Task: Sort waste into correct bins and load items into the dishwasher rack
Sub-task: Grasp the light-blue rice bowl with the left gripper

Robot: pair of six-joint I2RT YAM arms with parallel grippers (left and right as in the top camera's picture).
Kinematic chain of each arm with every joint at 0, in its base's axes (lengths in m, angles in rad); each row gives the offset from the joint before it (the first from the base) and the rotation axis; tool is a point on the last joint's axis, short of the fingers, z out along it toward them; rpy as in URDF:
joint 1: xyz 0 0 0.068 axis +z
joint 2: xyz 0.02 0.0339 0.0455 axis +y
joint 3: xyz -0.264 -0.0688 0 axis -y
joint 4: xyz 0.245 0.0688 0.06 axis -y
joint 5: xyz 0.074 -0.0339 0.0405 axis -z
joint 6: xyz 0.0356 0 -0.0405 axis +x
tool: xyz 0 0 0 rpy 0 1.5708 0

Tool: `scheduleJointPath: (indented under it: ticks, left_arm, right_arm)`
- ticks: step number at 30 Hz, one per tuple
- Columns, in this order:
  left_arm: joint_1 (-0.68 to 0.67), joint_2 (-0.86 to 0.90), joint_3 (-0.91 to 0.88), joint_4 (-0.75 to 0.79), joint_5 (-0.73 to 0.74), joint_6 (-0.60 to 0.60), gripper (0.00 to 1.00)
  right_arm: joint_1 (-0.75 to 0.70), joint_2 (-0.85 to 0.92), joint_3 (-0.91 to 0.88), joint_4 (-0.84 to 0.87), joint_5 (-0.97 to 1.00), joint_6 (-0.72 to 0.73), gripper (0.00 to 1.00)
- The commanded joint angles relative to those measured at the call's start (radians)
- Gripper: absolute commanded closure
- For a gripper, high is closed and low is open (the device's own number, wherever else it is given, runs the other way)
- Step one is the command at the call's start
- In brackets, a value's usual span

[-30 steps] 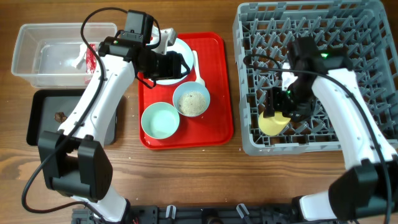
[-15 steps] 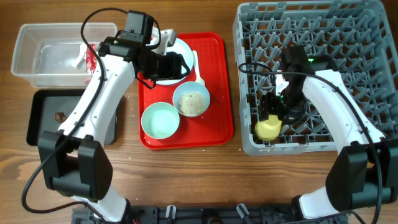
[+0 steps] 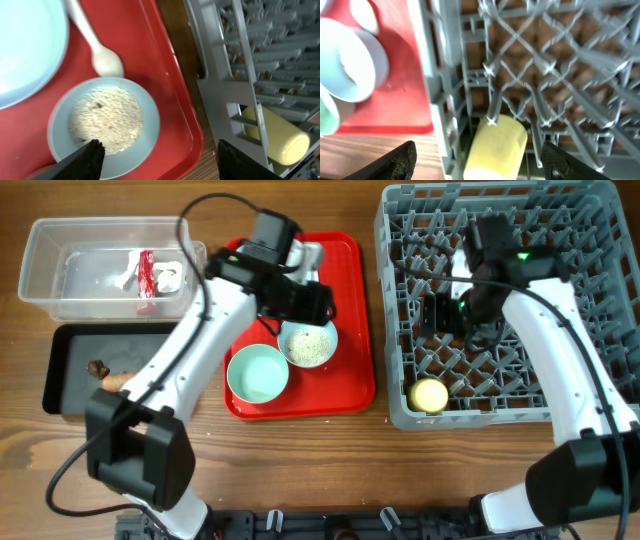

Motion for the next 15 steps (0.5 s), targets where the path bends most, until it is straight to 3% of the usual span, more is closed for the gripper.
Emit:
scheduleJointPath:
  ticks: [1,7,11,15]
  left_arm:
    - [-0.074,0.053,0.01,0.0,-0.133,0.0,0.35]
    - [-0.161,0.174,0.01,-0.009,-0.33,-0.027,0.41]
    - [-0.182,0.235,0.01,-0.008,-0.344,-0.026,0.43]
    - [-0.182,0.274,0.01,0.003,-0.344,-0.026,0.55]
  right_arm:
    - [0.002,-0.024,0.042,0.036,0.013,-0.009,0.2]
    - [-0.044,-0.024,0.042,0.06,0.013,-0.009,0.2]
    - [-0.045,-0.024,0.042,0.063,0.013,-0.009,0.2]
    - [-0.045,-0.024,0.042,0.065,0.014,-0.009,0.2]
